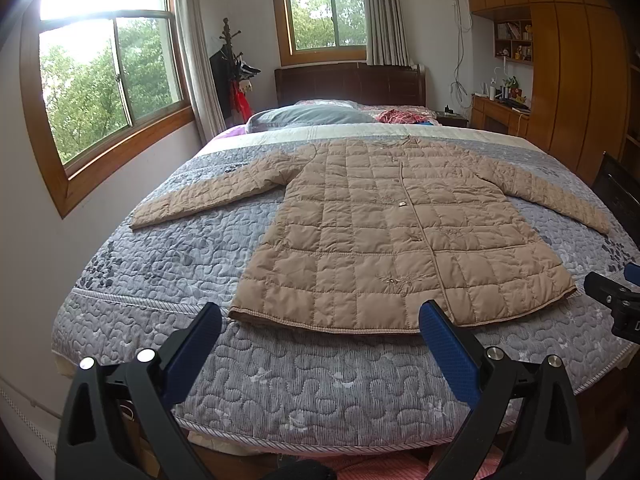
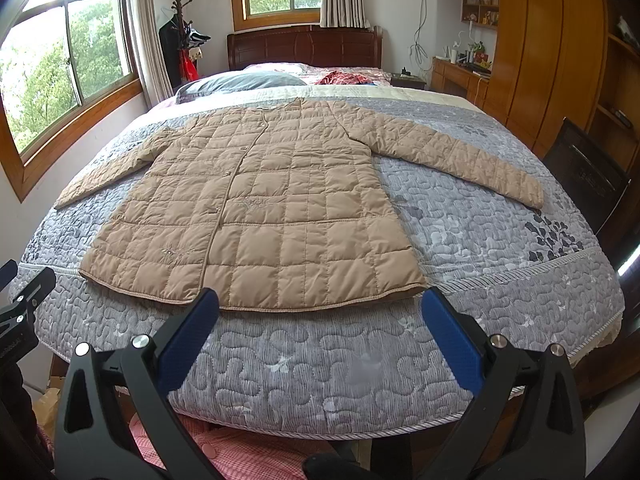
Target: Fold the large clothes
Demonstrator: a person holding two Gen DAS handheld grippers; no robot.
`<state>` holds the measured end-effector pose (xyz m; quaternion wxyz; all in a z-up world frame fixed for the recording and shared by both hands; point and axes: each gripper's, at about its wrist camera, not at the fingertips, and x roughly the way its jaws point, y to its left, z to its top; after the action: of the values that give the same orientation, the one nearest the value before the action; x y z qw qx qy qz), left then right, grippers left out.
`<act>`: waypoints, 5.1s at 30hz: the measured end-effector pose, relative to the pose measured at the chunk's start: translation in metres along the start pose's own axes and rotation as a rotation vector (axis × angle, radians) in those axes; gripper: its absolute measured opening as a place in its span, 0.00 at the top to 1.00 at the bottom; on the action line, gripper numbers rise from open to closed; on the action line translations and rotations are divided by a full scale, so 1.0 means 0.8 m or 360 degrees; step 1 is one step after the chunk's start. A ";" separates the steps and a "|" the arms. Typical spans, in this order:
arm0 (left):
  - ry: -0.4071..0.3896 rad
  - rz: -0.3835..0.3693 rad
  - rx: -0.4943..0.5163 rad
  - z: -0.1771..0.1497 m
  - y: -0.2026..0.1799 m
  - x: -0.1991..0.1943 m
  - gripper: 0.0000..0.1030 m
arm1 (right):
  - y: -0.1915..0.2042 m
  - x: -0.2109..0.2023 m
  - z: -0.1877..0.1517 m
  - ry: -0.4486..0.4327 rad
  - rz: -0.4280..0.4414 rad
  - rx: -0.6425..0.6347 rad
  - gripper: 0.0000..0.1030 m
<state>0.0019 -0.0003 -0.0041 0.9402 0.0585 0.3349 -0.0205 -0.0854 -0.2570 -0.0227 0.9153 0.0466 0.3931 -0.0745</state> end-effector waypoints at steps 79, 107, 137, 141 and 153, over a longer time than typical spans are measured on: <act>0.0853 -0.1015 0.0267 0.279 -0.318 0.440 0.16 | -0.562 0.301 0.131 0.0412 0.0065 0.1278 0.03; 0.0846 -0.1069 0.0158 0.266 -0.257 0.487 0.37 | -0.506 0.293 0.206 0.0256 0.0089 0.1085 0.92; 0.0854 -0.1272 0.0023 0.284 -0.234 0.492 0.29 | -0.213 0.376 0.338 0.0299 0.0540 0.0383 0.59; 0.0945 -0.1311 0.0020 0.287 -0.279 0.506 0.29 | -0.267 0.353 0.316 0.0271 0.0419 0.0479 0.59; 0.0772 -0.1278 -0.0060 0.301 -0.287 0.493 0.84 | -0.332 0.349 0.264 0.0292 0.0286 0.0618 0.64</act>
<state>0.4405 -0.2575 -0.0902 0.7535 -0.0897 0.5413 -0.3621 0.2087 -0.5769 -0.0875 0.8525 0.2632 0.4473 -0.0625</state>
